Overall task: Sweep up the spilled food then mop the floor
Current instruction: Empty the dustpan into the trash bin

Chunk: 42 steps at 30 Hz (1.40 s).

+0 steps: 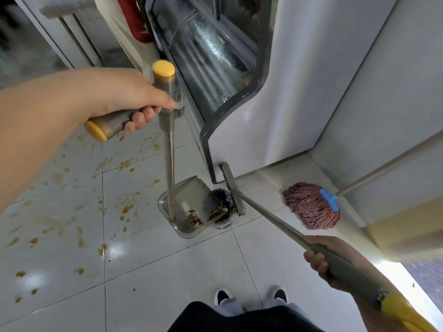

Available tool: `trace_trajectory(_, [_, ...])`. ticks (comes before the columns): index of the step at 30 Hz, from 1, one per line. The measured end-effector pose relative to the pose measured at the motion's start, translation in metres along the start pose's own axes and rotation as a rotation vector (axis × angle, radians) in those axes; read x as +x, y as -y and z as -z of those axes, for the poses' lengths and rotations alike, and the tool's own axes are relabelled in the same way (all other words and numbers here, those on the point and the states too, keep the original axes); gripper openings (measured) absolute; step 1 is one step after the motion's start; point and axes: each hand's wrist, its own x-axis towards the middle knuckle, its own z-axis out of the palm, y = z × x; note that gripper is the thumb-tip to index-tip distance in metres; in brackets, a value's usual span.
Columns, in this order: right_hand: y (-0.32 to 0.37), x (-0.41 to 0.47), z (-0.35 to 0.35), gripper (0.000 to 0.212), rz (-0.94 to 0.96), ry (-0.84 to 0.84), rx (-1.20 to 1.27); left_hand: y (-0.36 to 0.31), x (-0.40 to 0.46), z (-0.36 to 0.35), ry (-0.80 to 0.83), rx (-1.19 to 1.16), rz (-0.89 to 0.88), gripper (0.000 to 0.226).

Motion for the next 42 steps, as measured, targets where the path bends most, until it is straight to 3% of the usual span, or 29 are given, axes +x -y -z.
trace_trajectory(5, [0.011, -0.002, 0.011, 0.028, -0.062, -0.035, 0.003, -0.048, 0.000, -0.044, 0.041, 0.158, -0.051, 0.037])
trace_trajectory(12, [0.014, 0.003, 0.039, 0.022, -0.078, -0.012, 0.002, -0.088, 0.005, -0.155, 0.195, 0.364, -0.145, 0.030])
trace_trajectory(23, [0.005, 0.011, 0.070, 0.019, -0.092, 0.047, -0.015, -0.129, 0.004, -0.231, 0.229, 0.505, -0.137, 0.024])
trace_trajectory(28, [0.008, 0.008, 0.085, 0.023, -0.113, 0.078, 0.008, -0.135, 0.004, -0.227, 0.272, 0.461, -0.114, 0.030])
trace_trajectory(34, [0.015, 0.010, 0.093, 0.028, -0.099, 0.087, 0.012, -0.141, -0.001, -0.225, 0.312, 0.267, -0.067, 0.057])
trace_trajectory(39, [0.021, 0.013, 0.101, 0.025, -0.104, 0.104, 0.045, -0.144, -0.001, -0.220, 0.332, 0.173, 0.049, 0.056])
trace_trajectory(42, [0.023, 0.014, 0.103, 0.027, -0.110, 0.110, 0.046, -0.143, -0.008, -0.226, 0.305, 0.179, 0.005, 0.071])
